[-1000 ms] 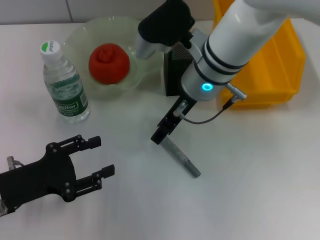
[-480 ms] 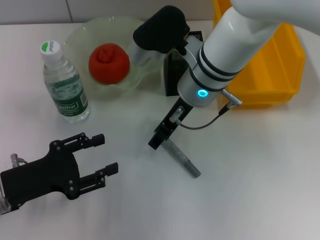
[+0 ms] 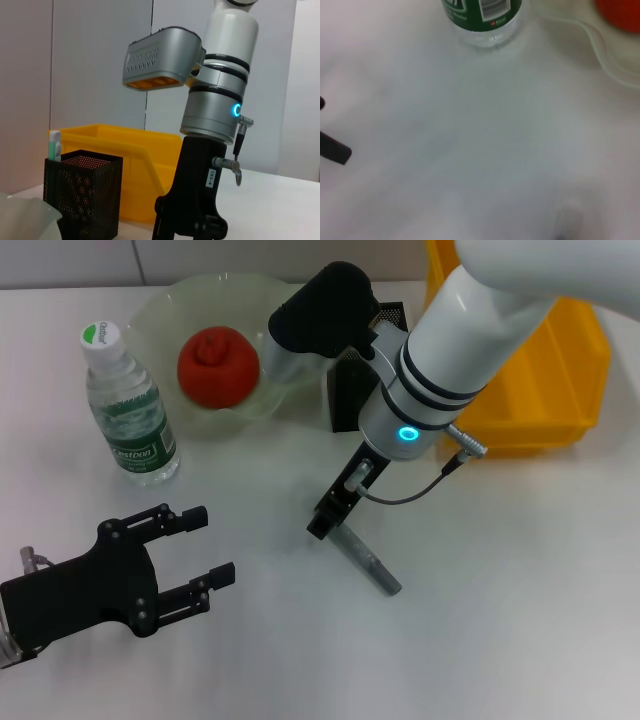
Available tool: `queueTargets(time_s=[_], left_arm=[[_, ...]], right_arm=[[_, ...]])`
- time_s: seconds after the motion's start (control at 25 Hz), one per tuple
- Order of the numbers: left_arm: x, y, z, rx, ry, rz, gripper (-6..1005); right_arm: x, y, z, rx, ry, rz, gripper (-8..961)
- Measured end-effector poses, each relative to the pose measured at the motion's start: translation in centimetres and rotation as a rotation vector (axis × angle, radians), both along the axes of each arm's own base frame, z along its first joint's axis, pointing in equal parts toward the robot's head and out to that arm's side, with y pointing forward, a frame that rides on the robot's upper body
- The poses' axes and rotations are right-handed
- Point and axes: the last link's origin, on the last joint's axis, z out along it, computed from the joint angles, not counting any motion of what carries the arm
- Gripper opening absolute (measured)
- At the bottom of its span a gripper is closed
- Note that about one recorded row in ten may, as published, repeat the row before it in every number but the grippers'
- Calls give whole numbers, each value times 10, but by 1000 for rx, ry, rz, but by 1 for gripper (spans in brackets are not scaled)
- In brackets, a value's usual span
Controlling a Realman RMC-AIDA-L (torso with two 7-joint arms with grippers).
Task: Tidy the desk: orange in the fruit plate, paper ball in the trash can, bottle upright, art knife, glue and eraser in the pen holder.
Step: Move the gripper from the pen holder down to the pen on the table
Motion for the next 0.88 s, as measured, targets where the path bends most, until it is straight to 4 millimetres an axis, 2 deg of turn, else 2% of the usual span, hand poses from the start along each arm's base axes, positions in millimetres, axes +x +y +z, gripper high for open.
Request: queueTargets(time_s=[0.04, 0.28, 0.6, 0.88], left_arm=[[0, 0, 0, 0, -1, -1, 698], [1, 1, 0, -1, -1, -4, 698], [2, 1, 0, -1, -4, -6, 698], [2, 1, 0, 0, -5, -7, 698]], right_arm=[[1, 0, 0, 0, -1, 0, 675], [2, 0, -1, 2, 8, -3, 468], [4, -2, -2, -5, 2, 5, 450], [5, -3, -2, -11, -7, 9, 353]])
